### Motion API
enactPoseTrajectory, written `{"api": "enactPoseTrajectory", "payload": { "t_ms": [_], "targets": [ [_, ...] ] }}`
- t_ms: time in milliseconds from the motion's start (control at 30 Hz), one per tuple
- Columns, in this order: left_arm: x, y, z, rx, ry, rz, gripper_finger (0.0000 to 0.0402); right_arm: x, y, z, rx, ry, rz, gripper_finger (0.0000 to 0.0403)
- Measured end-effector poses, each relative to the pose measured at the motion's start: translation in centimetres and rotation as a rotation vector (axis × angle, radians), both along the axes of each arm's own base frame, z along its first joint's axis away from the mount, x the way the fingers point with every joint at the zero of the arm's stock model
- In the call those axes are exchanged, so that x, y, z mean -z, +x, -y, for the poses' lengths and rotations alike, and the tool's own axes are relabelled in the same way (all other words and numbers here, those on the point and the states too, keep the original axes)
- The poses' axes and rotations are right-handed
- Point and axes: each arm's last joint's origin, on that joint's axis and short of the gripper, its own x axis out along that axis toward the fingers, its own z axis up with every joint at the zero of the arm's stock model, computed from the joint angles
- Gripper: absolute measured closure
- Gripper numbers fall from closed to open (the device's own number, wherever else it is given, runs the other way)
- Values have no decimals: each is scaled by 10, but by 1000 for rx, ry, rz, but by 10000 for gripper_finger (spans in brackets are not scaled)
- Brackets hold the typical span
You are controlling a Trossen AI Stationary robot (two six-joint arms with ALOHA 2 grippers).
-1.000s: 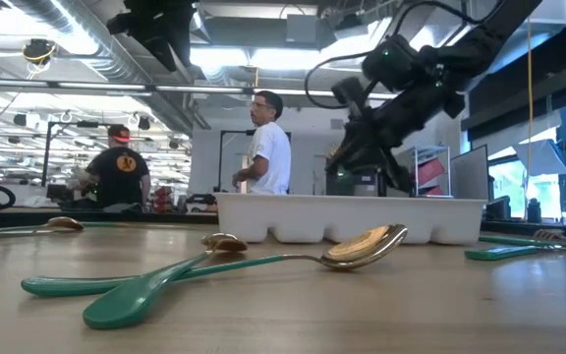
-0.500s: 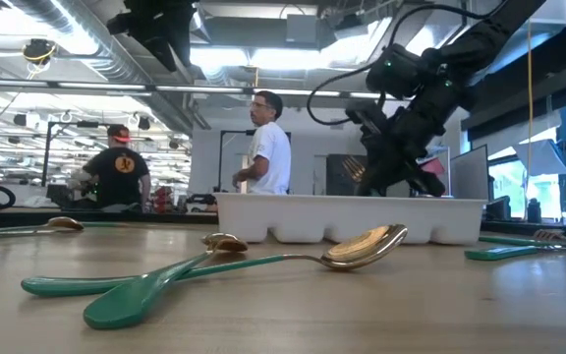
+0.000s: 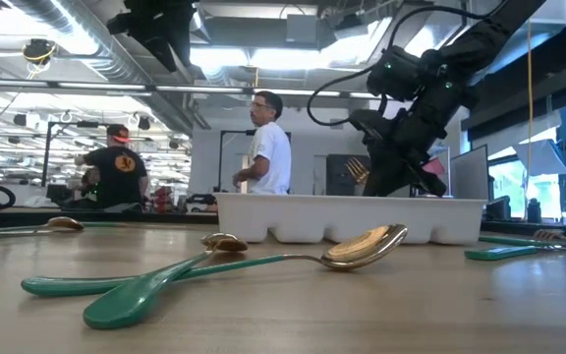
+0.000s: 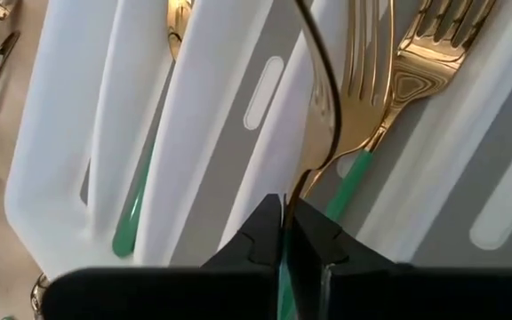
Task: Sort silverware
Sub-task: Put the top fork into the silverware organizer, then put the top left knife into the silverware organizer
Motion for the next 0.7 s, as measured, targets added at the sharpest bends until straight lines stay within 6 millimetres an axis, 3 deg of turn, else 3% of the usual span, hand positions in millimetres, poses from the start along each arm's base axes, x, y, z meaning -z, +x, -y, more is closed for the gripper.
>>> {"api": "enactPoseTrajectory", "payload": {
  "t_ms": [200,500,700],
  "targets": [
    [0,0,0,0,0,-1,249,6,1,0,-8,20,-25,388],
    [0,0,0,0,0,-1,249,19,3,-1,-31,70,-68,339],
    [0,0,0,0,0,-1,249,20,3,-1,-31,70,-68,331]
  ]
}}
